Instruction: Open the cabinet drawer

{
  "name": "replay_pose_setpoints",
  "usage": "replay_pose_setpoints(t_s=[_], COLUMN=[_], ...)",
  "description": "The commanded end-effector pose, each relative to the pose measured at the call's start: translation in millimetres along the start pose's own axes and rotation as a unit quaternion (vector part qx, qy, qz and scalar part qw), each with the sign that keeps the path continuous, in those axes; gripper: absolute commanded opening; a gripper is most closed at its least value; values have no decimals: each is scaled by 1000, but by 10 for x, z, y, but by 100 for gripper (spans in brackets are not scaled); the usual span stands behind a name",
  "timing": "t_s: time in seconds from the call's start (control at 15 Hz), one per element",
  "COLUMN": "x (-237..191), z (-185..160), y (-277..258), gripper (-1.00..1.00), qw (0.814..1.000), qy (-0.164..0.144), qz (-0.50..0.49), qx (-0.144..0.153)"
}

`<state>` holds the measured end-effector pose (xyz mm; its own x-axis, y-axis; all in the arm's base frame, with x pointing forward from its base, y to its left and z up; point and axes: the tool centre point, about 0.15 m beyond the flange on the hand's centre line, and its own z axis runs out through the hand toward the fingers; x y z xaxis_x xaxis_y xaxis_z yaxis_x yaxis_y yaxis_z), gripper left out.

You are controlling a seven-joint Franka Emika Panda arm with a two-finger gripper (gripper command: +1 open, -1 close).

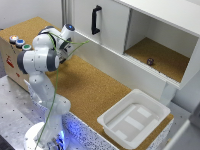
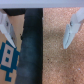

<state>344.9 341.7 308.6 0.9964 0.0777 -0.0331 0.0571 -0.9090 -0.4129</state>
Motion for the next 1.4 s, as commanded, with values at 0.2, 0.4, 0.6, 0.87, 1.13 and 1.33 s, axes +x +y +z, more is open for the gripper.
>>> replay_pose_setpoints(t_s=[0.2,0.4,0.6,0.87,1.13,1.33], x=[-50,-78,-100,-109,-147,-152], z=[138,94,55,-87,-122,-182], y=[5,50,196,542,891,1154], gripper=[-100,-100,-100,-100,-100,-100], qw=[999,999,1000,998,998,998], qy=[21,26,25,32,9,-6], qz=[-11,-11,6,28,31,24], qx=[20,16,17,40,45,52])
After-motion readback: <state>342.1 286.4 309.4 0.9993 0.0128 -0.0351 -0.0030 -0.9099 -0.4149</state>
